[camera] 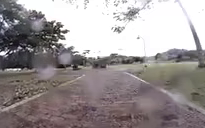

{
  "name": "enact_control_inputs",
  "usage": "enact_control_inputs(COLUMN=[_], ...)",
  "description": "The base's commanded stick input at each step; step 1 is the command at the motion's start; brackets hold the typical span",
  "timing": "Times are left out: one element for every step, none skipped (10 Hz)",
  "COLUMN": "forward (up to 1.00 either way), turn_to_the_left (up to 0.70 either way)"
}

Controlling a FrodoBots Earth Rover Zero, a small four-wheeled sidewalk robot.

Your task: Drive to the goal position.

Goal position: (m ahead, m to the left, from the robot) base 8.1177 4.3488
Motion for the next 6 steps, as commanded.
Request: enact_control_inputs(forward=[0.70, 0.70, 0.70, 0.70, 0.70, 0.70], turn_to_the_left=[0.00, 0.00, 0.00, 0.00, 0.00, 0.00])
